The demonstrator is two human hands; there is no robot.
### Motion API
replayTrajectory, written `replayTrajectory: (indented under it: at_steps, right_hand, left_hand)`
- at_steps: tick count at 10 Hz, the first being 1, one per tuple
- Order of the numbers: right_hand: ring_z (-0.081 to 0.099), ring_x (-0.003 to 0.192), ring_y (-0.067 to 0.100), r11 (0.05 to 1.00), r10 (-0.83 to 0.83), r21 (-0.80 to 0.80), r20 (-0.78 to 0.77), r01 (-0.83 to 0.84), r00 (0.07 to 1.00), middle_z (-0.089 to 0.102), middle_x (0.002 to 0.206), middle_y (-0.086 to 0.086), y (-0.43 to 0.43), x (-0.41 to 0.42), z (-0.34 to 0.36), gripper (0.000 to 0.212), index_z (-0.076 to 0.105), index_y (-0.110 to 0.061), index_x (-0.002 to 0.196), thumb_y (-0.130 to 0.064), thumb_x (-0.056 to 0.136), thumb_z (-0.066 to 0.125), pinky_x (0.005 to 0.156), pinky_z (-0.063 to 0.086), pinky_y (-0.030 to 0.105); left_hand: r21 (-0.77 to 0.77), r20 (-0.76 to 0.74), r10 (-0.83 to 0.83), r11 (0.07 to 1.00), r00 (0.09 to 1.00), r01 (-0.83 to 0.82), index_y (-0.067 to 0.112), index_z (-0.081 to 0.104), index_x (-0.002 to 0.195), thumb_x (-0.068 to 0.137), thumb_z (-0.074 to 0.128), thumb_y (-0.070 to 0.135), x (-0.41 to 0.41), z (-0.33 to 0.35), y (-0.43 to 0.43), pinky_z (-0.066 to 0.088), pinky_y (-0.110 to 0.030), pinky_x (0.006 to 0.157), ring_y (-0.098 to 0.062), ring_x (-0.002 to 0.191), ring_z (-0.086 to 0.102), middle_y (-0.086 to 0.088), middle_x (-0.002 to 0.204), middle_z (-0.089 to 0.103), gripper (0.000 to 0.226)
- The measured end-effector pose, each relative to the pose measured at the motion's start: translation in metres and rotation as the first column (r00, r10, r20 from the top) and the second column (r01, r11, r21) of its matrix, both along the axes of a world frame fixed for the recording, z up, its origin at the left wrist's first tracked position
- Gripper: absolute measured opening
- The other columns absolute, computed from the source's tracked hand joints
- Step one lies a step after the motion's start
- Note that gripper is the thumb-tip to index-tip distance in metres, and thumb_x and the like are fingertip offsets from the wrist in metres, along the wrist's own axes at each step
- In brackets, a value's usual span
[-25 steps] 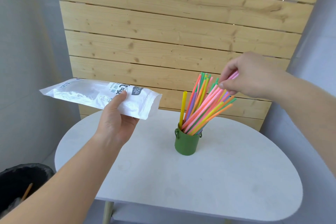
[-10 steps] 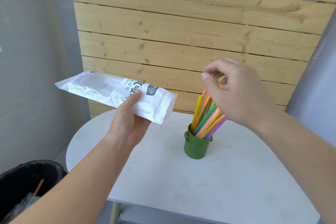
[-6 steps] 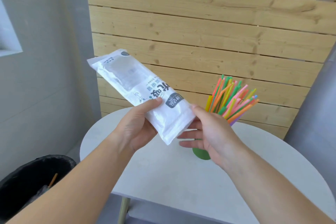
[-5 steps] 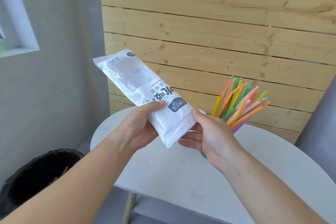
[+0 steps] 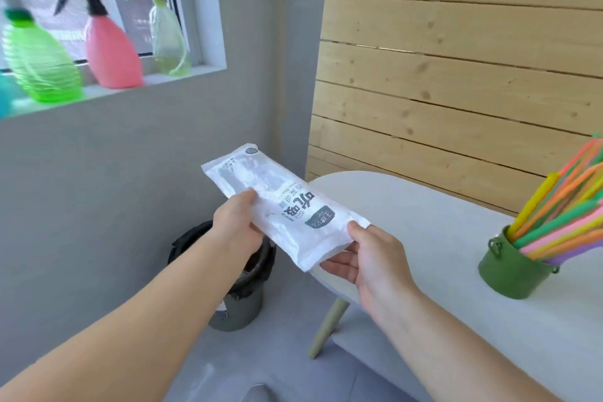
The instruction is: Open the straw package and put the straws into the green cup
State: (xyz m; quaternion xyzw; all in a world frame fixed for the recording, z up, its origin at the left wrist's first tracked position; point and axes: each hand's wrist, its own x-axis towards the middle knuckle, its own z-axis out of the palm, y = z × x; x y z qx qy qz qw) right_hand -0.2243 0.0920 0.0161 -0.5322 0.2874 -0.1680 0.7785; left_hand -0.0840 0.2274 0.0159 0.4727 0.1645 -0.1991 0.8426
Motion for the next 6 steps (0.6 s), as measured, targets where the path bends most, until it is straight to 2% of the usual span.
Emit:
replayTrajectory:
  at_steps: [1, 2, 3, 4, 5, 6]
  right_hand:
    - [0.076, 0.06, 0.033, 1.0, 0.011, 0.014, -0.023, -0.011, 1.0, 0.079, 0.072, 0.012, 0.033, 0.02, -0.014, 0.024, 0.072, -0.005, 0.088, -0.009, 0.099, 0.05, 0.048, 0.058, 0.033]
    - [0.077, 0.062, 0.03, 0.995, 0.09, 0.055, -0.081, -0.086, 0.993, 0.08, 0.073, 0.009, 0.061, 0.036, -0.034, 0.022, 0.071, -0.005, 0.093, -0.01, 0.1, 0.05, 0.048, 0.058, 0.031]
    - [0.078, 0.068, 0.033, 0.987, 0.147, 0.084, -0.142, -0.136, 0.979, 0.08, 0.079, 0.012, 0.08, 0.048, -0.055, 0.02, 0.07, -0.004, 0.097, -0.01, 0.101, 0.051, 0.051, 0.06, 0.033]
    - [0.078, 0.071, 0.034, 0.983, 0.165, 0.113, -0.167, -0.147, 0.972, 0.08, 0.08, 0.013, 0.092, 0.062, -0.072, 0.019, 0.068, -0.002, 0.098, -0.013, 0.102, 0.052, 0.053, 0.061, 0.036]
    - [0.078, 0.069, 0.033, 0.986, 0.144, 0.109, -0.219, -0.123, 0.965, 0.08, 0.079, 0.014, 0.096, 0.075, -0.088, 0.019, 0.065, -0.002, 0.1, -0.017, 0.102, 0.053, 0.052, 0.061, 0.035]
    - [0.078, 0.069, 0.034, 0.984, 0.156, 0.129, -0.282, -0.124, 0.947, 0.078, 0.09, 0.02, 0.099, 0.087, -0.096, 0.026, 0.064, -0.004, 0.105, -0.028, 0.102, 0.056, 0.052, 0.061, 0.036]
  left_hand:
    - [0.106, -0.073, 0.137, 0.986, 0.988, -0.129, 0.001, 0.064, 0.122, 0.101, 0.065, 0.006, 0.018, -0.017, 0.03, 0.06, -0.052, 0.092, -0.034, 0.083, 0.074, -0.014, 0.097, 0.074, 0.022]
    - [0.215, -0.118, 0.158, 0.968, 0.98, -0.13, 0.003, 0.063, 0.12, 0.1, 0.064, 0.005, 0.031, -0.034, 0.066, 0.059, -0.051, 0.087, -0.035, 0.081, 0.072, -0.016, 0.096, 0.072, 0.02]
    - [0.277, -0.177, 0.034, 0.961, 0.984, 0.017, 0.006, 0.058, 0.135, 0.101, 0.065, 0.016, 0.037, -0.057, 0.097, 0.059, -0.056, 0.09, -0.039, 0.102, 0.073, -0.02, 0.12, 0.072, 0.036]
    - [0.415, -0.207, -0.043, 0.901, 0.977, 0.127, 0.007, 0.056, 0.129, 0.096, 0.07, 0.023, 0.042, -0.076, 0.113, 0.058, -0.044, 0.066, -0.034, 0.088, 0.07, -0.018, 0.111, 0.069, 0.039]
    - [0.471, -0.184, -0.023, 0.875, 0.983, 0.109, 0.004, 0.056, 0.135, 0.094, 0.073, 0.021, 0.052, -0.089, 0.116, 0.057, -0.056, 0.1, -0.042, 0.116, 0.067, -0.02, 0.136, 0.065, 0.047]
    - [0.486, -0.146, -0.037, 0.868, 0.989, 0.104, 0.008, 0.053, 0.136, 0.097, 0.071, 0.024, 0.056, -0.085, 0.108, 0.048, -0.038, 0.095, -0.035, 0.117, 0.059, -0.017, 0.145, 0.057, 0.045]
